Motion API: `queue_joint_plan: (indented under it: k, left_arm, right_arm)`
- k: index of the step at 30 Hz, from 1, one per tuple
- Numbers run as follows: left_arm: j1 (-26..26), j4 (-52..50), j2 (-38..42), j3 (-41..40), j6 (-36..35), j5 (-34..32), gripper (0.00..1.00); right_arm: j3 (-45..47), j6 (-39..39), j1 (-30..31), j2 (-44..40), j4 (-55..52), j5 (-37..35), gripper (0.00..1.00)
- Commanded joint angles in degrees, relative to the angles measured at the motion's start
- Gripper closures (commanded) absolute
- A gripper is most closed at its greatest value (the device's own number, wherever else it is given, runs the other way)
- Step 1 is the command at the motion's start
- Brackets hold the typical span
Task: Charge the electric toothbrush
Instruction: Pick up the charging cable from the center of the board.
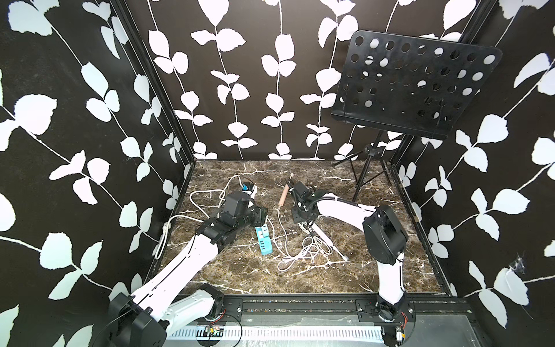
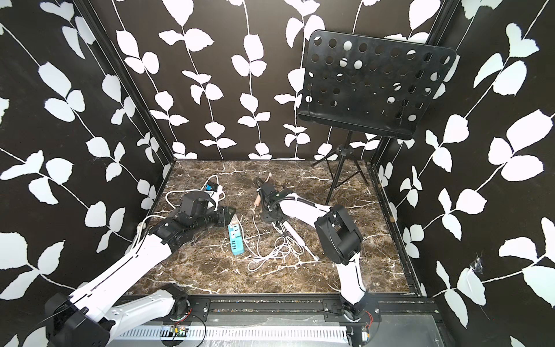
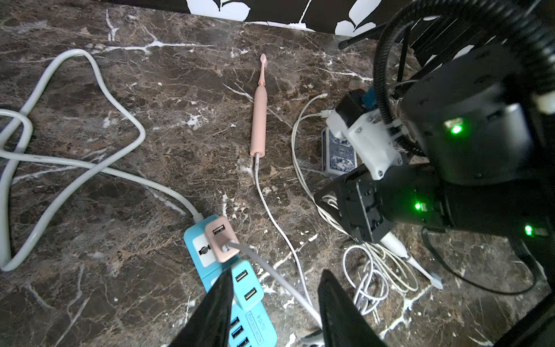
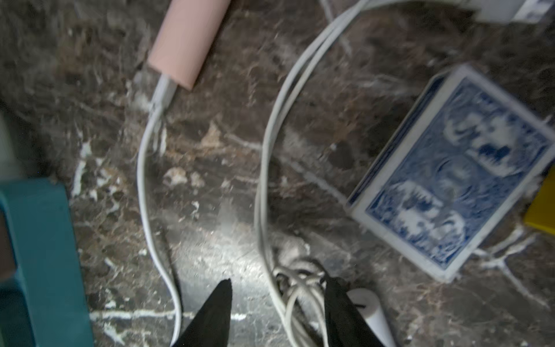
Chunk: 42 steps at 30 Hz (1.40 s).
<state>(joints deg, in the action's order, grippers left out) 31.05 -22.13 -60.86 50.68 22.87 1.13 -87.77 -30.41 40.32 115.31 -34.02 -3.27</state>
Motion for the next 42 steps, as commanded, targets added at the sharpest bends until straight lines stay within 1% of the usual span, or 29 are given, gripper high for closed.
queue_joint_plan:
  k: [1,4,5,8,12,15,18,19,22,25,27,30,42]
  left_arm:
    - [0.1,3.1,-1.8,2.9,-1.8,-0.7,0.51]
    - [0.0,3.2,-4.2,5.4,-2.4,-0.3,0.51]
    - [0.1,3.8,-4.7,5.7,-2.7,-0.3,0.51]
    - [0.1,4.9,-6.1,6.6,-3.2,-0.5,0.50]
    - [0.0,5.0,-8.0,8.2,-4.0,0.0,0.50]
    - [0.1,4.3,-9.1,9.1,-4.7,0.1,0.49]
    - [0.0,4.1,-9.7,9.4,-5.1,0.3,0.49]
    - [0.1,4.0,-9.8,9.4,-5.2,0.1,0.49]
    - [0.0,3.6,-9.5,9.3,-5.4,-0.9,0.48]
    - [0.1,3.5,-9.3,8.9,-5.5,-1.3,0.48]
    - [0.1,3.4,-9.2,8.9,-5.6,-1.3,0.48]
    - [0.1,3.3,-9.5,8.9,-5.6,-1.5,0.47]
    - [0.1,3.1,-9.0,8.4,-5.6,-1.9,0.47]
  right_arm:
    - [-5.8,-1.7,-3.6,2.2,4.2,-1.0,0.55]
    - [-14.7,-1.2,-4.0,8.3,-1.8,-4.5,0.59]
    - [-16.5,-1.3,-4.0,9.6,-2.6,-5.0,0.60]
    - [-20.5,-3.6,-4.1,12.5,-3.2,-6.2,0.64]
    - [-26.6,-6.8,-4.2,16.9,-7.0,-8.6,0.70]
    - [-27.8,-7.1,-4.3,18.5,-4.7,-6.3,0.71]
    - [-30.7,-7.8,-4.0,20.8,-5.8,-4.2,0.78]
    - [-31.4,-7.9,-3.8,21.4,-6.4,-4.3,0.78]
    - [-32.4,-7.0,-3.2,22.6,-6.7,-3.3,0.79]
    - [-33.1,-7.2,-2.7,23.3,-9.0,-5.0,0.80]
    - [-32.0,-8.1,-2.7,23.1,-9.2,-5.5,0.81]
    - [-29.6,-8.4,-2.3,22.6,-7.3,-3.5,0.82]
    - [-28.9,-8.9,-1.6,23.3,-9.0,-5.2,0.85]
